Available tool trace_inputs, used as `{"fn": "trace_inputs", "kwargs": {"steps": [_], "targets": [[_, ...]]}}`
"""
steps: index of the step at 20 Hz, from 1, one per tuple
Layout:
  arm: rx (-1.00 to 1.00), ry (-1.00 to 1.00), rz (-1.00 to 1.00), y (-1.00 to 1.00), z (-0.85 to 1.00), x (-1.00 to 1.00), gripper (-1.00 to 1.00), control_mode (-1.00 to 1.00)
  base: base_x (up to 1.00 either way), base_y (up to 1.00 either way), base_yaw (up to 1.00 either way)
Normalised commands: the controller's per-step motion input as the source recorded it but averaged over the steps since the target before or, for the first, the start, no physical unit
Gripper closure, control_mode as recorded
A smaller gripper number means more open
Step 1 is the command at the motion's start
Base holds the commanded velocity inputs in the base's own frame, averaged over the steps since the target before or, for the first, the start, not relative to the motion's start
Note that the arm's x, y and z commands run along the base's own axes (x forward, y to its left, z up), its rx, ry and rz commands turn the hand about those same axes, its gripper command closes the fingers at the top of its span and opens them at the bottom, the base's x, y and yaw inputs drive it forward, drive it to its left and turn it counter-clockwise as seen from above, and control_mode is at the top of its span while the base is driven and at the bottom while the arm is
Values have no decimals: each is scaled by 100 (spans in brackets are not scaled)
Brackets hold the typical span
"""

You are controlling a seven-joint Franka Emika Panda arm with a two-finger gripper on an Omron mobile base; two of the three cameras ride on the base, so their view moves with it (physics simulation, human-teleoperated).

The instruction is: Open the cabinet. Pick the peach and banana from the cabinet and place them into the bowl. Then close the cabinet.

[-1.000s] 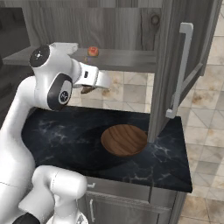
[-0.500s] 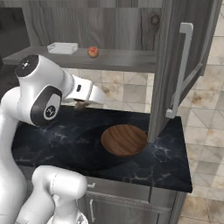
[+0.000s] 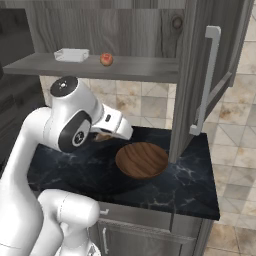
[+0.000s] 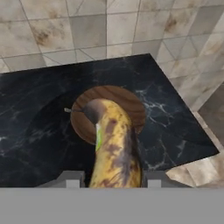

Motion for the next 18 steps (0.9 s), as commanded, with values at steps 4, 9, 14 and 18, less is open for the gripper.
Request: {"fn": "trace_inputs", "kwargs": {"steps": [4, 9, 14, 18], "targets": [[8, 0, 0, -24, -70, 13, 100, -100, 0, 0, 0], [0, 0, 0, -10, -56, 45, 100, -100, 0, 0, 0], [0, 1, 0, -9, -50, 67, 100, -100, 0, 0, 0], [0, 6, 3, -31, -38, 67, 100, -100, 0, 0, 0]]}}
